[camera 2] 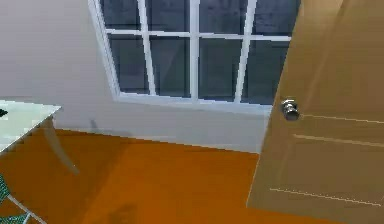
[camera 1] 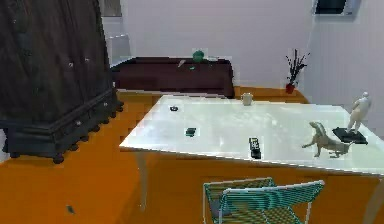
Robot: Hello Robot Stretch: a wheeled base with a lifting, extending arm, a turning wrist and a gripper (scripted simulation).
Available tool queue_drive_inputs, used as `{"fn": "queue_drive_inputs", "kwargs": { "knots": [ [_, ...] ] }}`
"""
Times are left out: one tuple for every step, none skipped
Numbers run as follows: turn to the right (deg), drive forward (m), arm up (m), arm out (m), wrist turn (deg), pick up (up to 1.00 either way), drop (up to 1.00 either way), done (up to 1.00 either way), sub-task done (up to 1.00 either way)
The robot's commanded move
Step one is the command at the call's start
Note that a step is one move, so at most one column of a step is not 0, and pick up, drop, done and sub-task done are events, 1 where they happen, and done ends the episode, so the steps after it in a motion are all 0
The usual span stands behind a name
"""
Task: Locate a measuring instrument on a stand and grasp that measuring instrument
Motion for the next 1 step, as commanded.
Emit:
{"fn": "queue_drive_inputs", "kwargs": {
  "knots": [
    [-45.0,0.0,0.0,0.0,0.0,0.0,0.0,0.0,0.0]
  ]
}}
